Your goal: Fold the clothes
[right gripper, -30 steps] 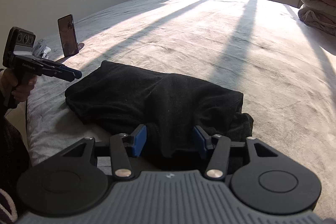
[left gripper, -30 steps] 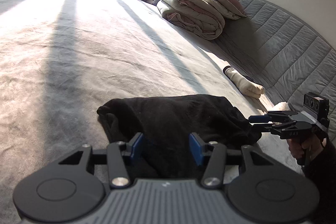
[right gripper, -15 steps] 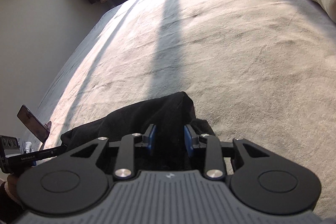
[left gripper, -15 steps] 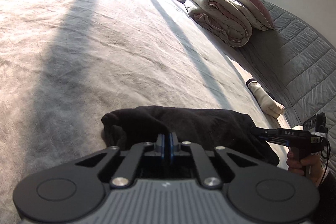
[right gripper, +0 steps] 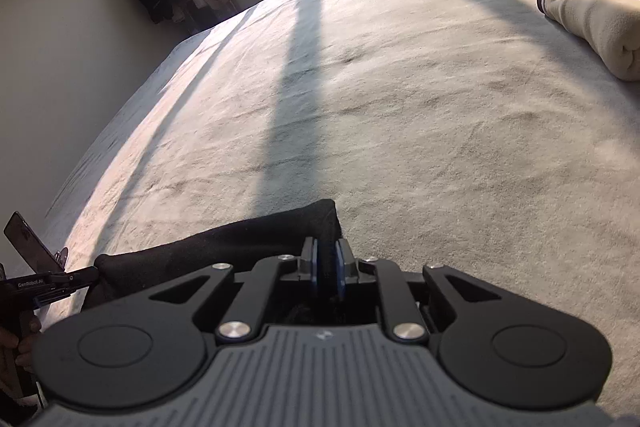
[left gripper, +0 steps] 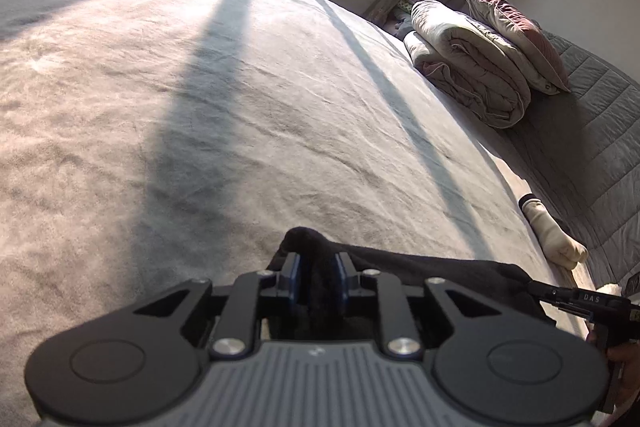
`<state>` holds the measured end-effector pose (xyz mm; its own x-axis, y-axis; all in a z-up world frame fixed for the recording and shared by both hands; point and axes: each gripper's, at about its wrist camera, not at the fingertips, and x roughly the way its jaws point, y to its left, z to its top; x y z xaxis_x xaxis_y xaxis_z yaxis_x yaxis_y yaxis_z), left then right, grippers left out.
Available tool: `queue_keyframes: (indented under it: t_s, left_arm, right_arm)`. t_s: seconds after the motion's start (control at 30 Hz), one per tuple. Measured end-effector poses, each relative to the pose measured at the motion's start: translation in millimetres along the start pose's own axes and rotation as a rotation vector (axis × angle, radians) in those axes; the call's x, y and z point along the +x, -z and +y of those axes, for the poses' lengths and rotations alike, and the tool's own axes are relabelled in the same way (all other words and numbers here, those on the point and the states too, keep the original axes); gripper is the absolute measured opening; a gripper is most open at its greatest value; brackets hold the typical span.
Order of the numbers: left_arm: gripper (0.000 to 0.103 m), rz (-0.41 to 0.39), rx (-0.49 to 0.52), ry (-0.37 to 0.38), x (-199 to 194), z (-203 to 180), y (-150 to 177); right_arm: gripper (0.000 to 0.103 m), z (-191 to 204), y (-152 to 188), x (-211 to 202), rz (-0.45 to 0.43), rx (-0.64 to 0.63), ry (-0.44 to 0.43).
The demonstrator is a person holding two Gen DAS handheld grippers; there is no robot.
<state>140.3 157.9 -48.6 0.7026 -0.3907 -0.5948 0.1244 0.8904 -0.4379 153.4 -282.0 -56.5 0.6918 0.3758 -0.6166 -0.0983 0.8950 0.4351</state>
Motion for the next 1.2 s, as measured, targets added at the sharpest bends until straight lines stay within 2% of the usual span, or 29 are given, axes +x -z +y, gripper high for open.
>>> queue_keyframes:
  t_s: [0.03,0.1,0.17,0.3,0.4,0.57,0.63,0.8,0.9,0.93,1.0,1.07,1.2]
  left_arm:
    - [0.031,-0.029,0.036,-0.012,-6,-7,0]
    - [0.035,-0.079,0.112,-0.023,-16,-22,2]
    - [0.042,-0.103,0.178,-0.009,-18,-38,7]
    - [0.057,-0.102,0.319,0.053,-8,-68,24]
    - [0.060,-0.064,0.424,0.070,3,-81,38]
    - [0.065,0.036,0.545,0.059,13,-70,67]
    - [0.068,0.014,0.613,0.077,6,-62,78]
    - [0.068,0.026,0.602,0.102,-12,-59,74]
    - [0.065,0.038,0.631,0.125,-13,-68,79]
    - [0.060,0.043,0.640,0.133,-13,-71,80]
    - [0.055,0.051,0.659,0.148,-13,-78,83]
    - [0.052,0.060,0.679,0.164,-13,-84,86]
    - [0.047,0.077,0.717,0.195,-14,-97,92]
  right_arm:
    - [0.017,5,-1,-4,-0.021,-0.025,0.007]
    - [0.024,17,-1,-12,-0.074,-0.086,0.024]
    - [0.045,34,3,-16,-0.128,-0.166,0.044]
    - [0.046,72,22,-6,-0.148,-0.349,0.049]
    - [0.046,91,39,7,-0.111,-0.464,0.031]
    - [0.048,86,66,25,-0.043,-0.593,0.077]
    - [0.053,77,72,19,-0.060,-0.616,0.065]
    - [0.056,70,73,-7,-0.077,-0.618,0.050]
    - [0.056,72,74,-26,-0.097,-0.623,0.017]
    - [0.056,74,76,-29,-0.092,-0.632,-0.004]
    - [0.051,78,80,-33,-0.070,-0.656,-0.038]
    - [0.038,83,85,-36,-0.048,-0.680,-0.073]
    - [0.032,86,93,-27,0.006,-0.722,-0.067]
